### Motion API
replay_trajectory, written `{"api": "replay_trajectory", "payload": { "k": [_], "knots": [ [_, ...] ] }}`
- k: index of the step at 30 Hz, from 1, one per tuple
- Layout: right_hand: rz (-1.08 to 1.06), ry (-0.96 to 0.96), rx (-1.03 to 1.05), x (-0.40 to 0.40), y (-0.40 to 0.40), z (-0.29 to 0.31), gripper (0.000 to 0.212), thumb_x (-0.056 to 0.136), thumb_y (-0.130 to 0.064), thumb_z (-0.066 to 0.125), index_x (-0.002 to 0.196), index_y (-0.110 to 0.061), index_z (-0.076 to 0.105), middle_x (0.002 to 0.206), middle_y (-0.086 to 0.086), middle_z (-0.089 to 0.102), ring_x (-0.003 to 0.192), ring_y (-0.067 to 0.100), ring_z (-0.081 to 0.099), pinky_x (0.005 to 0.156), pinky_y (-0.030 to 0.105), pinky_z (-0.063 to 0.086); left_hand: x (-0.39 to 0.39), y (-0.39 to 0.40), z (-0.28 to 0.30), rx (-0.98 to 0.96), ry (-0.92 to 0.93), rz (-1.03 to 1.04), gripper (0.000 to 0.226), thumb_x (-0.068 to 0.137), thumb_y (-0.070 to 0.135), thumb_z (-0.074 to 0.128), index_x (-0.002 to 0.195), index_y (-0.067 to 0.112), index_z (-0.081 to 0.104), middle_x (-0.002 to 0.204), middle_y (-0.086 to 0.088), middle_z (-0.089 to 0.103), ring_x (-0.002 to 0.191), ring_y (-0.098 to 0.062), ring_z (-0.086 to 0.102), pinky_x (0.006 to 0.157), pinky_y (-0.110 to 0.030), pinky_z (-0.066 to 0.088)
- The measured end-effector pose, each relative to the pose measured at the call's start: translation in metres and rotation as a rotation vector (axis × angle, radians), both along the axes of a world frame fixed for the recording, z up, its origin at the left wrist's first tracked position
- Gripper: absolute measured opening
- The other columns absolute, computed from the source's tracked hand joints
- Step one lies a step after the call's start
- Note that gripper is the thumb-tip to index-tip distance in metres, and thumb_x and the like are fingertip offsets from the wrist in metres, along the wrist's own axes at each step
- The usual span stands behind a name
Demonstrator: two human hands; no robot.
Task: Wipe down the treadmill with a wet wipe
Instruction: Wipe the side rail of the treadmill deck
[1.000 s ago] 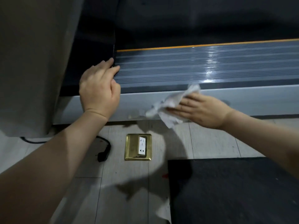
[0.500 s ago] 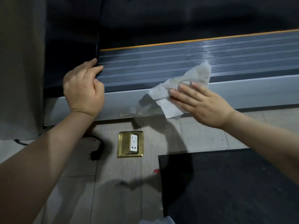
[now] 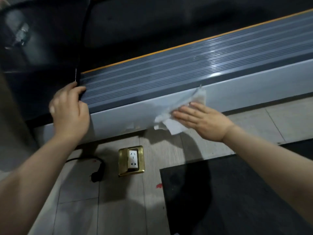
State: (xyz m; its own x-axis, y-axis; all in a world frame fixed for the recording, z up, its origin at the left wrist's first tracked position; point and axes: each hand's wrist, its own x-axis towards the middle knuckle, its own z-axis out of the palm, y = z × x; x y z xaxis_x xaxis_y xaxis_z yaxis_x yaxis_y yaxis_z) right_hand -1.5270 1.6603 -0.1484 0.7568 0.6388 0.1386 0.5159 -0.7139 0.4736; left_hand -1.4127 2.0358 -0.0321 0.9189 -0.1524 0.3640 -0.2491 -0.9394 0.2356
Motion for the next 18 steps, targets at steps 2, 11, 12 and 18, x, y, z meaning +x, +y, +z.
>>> {"api": "replay_trajectory", "payload": {
  "k": [2,11,12,18],
  "knots": [
    [-0.016,0.138,-0.098,-0.004,-0.004,-0.018,0.055,0.087,-0.016,0.028,0.141,-0.009,0.035,0.141,0.011,0.054,0.134,0.029,0.041,0.117,0.046,0.013,-0.003,-0.018,0.0,0.032,0.005,-0.107,0.048,0.09,0.022,0.037,0.134,0.011,0.054,0.148,-0.009,0.047,0.137,-0.031,0.039,0.114,-0.049,0.027],
    [-0.303,-0.075,0.535,0.014,0.012,0.069,0.06,0.099,-0.042,0.04,0.151,-0.014,0.034,0.158,0.006,0.029,0.147,0.026,0.025,0.12,0.045,0.017,0.035,-0.176,0.034,0.093,0.146,-0.61,0.052,0.098,0.03,0.033,0.146,0.014,0.044,0.157,-0.004,0.036,0.147,-0.022,0.029,0.122,-0.042,0.021],
    [-0.396,-0.046,0.633,0.015,0.024,0.08,0.062,0.098,-0.049,0.038,0.15,-0.015,0.036,0.157,0.005,0.032,0.146,0.025,0.026,0.12,0.044,0.018,0.043,-0.192,0.038,0.063,0.169,-0.609,0.051,0.099,0.028,0.032,0.147,0.012,0.044,0.158,-0.005,0.036,0.147,-0.021,0.028,0.122,-0.039,0.02],
    [-0.645,0.226,0.771,0.049,0.041,0.121,0.062,0.099,-0.051,0.02,0.15,-0.019,0.033,0.158,0.001,0.03,0.146,0.024,0.022,0.117,0.042,0.015,0.05,-0.212,0.015,-0.072,0.332,-0.464,0.046,0.105,0.023,0.032,0.149,0.014,0.041,0.157,-0.004,0.038,0.145,-0.018,0.031,0.121,-0.034,0.022]
  ]
}}
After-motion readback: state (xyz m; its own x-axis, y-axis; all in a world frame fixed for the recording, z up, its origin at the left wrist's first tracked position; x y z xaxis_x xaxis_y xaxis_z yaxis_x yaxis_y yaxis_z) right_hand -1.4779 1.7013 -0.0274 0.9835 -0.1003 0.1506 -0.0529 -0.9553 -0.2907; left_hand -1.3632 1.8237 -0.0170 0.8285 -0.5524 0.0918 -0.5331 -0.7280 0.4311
